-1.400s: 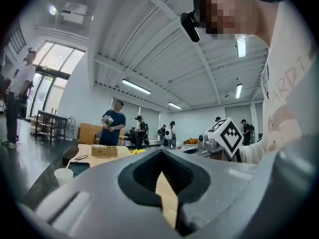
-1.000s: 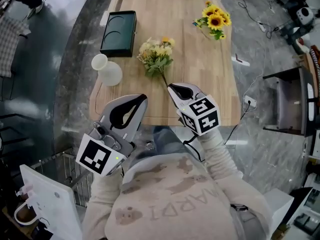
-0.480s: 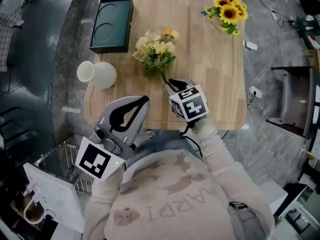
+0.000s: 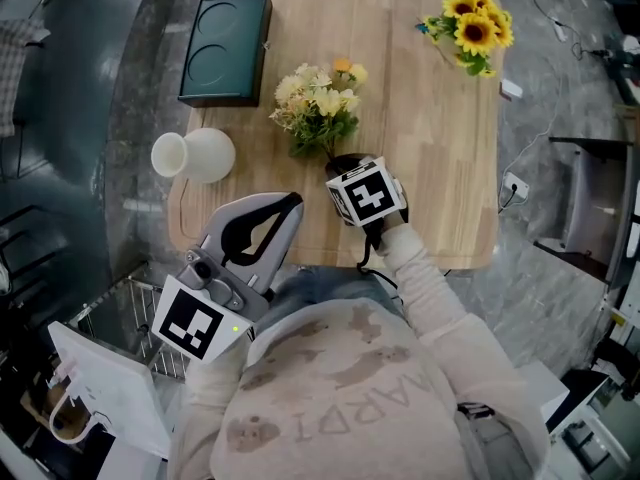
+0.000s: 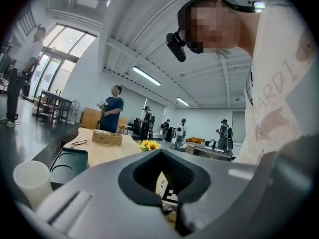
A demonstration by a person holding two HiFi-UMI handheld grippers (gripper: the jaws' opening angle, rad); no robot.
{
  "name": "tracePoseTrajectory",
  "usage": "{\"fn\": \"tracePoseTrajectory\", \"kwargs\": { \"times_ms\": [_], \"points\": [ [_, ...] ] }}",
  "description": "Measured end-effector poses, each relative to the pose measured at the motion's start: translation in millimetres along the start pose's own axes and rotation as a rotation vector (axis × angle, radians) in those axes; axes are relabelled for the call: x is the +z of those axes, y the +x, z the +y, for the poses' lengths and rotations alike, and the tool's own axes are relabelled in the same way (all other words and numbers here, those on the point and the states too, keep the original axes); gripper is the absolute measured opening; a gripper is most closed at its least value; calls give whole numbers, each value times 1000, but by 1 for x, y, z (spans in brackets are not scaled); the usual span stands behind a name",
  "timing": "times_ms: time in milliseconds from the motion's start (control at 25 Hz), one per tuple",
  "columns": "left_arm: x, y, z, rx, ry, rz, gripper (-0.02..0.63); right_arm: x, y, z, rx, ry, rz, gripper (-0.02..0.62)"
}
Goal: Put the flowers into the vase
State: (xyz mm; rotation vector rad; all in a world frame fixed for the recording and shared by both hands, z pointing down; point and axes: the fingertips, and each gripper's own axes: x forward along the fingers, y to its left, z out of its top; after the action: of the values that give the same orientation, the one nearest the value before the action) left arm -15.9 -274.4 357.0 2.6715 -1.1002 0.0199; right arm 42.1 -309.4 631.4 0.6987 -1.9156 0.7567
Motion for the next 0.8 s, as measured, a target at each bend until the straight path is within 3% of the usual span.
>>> {"fn": "tracePoseTrajectory", "kwargs": {
  "times_ms": [320,600,800],
  "points": [
    [3,-5,5,22,10,-15,0,3,-2,-9,1,110,-22,55],
    [15,-19,-1,38,42,-41,0,33,-41,-5,12,142,-182,52],
    [28,-28,-3,51,64,-75,0,70,-84,6,19,104,-326,52]
  ]
}}
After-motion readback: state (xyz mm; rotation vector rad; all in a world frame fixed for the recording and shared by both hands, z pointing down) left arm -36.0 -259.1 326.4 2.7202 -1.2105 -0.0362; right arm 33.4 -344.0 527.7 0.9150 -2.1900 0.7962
